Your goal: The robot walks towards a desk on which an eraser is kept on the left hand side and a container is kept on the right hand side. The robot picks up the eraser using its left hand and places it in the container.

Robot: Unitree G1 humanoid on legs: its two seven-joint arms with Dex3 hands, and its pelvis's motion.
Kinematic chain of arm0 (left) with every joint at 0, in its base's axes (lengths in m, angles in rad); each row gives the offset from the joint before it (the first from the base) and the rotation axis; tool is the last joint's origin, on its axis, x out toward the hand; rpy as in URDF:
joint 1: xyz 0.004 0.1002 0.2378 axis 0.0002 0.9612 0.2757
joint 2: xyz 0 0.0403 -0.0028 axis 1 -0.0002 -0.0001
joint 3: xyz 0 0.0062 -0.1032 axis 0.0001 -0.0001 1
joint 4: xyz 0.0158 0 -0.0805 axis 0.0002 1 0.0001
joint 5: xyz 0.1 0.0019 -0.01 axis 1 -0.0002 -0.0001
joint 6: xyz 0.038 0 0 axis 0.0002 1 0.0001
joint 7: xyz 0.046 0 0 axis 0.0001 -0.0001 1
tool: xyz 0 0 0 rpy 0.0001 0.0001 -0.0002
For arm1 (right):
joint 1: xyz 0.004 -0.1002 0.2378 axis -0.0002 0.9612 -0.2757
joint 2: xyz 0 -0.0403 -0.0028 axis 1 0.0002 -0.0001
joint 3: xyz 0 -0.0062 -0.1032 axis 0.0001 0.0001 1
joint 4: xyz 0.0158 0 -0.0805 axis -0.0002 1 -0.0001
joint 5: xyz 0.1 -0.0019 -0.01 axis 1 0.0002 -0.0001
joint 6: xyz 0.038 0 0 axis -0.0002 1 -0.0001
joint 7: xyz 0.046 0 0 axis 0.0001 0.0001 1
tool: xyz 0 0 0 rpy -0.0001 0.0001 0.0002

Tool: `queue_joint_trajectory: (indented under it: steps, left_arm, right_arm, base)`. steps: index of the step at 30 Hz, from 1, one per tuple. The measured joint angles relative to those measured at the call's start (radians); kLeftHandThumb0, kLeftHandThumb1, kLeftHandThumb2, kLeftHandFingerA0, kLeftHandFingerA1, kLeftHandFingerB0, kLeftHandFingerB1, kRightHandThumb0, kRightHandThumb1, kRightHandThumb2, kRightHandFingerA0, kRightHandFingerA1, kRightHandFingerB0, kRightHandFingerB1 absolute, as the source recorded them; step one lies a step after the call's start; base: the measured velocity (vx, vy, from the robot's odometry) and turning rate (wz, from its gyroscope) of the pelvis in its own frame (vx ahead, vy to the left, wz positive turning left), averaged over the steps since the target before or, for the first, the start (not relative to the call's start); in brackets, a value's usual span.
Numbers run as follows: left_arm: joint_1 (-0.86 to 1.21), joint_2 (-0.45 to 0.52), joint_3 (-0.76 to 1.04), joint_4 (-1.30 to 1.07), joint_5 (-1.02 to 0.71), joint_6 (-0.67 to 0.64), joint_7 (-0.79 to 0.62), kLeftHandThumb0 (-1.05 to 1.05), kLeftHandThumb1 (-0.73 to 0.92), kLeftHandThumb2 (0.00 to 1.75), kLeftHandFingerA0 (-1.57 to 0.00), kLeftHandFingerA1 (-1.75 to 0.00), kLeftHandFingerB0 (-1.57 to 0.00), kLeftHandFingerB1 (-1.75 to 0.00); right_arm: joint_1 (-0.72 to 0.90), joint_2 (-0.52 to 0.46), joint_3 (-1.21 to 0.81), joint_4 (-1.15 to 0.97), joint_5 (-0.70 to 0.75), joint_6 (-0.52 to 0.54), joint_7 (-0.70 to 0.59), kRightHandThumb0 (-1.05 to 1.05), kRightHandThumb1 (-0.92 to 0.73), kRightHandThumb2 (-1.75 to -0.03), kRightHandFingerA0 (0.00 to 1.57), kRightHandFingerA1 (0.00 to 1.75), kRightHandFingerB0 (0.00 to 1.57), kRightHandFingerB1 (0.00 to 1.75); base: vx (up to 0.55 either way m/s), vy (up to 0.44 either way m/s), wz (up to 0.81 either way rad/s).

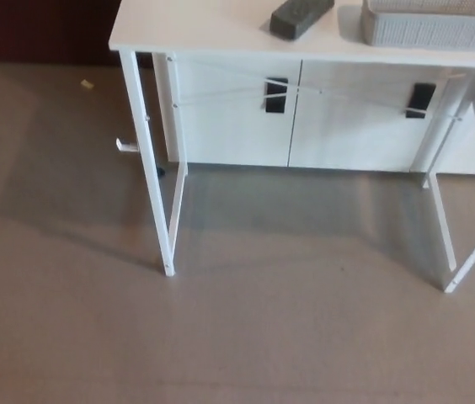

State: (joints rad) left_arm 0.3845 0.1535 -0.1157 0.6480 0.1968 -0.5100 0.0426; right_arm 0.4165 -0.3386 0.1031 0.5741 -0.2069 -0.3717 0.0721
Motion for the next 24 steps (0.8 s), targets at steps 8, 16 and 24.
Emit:
queue_joint_trajectory:
  steps: [8,16,24]
  left_arm:
    - [-0.004,-0.002,-0.013,0.048,0.020,0.000,0.018,-0.27,0.56,0.56,-0.39,-0.45,-0.29,-0.34]
    - [-0.025,-0.002,-0.018,0.101,0.034,0.000,0.039,-0.25,0.56,0.56,-0.39,-0.45,-0.29,-0.34]
    - [-0.038,0.016,-0.017,0.147,0.041,-0.012,0.054,-0.24,0.56,0.56,-0.39,-0.44,-0.29,-0.34]
  right_arm:
    - [-0.004,-0.010,0.003,0.005,-0.008,0.001,-0.001,-0.56,-0.78,-0.74,0.08,0.79,0.03,0.45]
    - [-0.020,-0.010,0.004,-0.021,-0.020,0.018,-0.006,-0.54,-0.79,-0.73,0.12,0.68,0.04,0.40]
    - [-0.028,0.000,0.007,-0.040,-0.024,0.027,-0.009,-0.58,-0.60,-1.03,0.14,0.64,0.01,0.48]
  base:
    - [0.28,-0.283,0.13]
    - [0.22,-0.081,-0.07]
    - [0.32,0.115,-0.11]
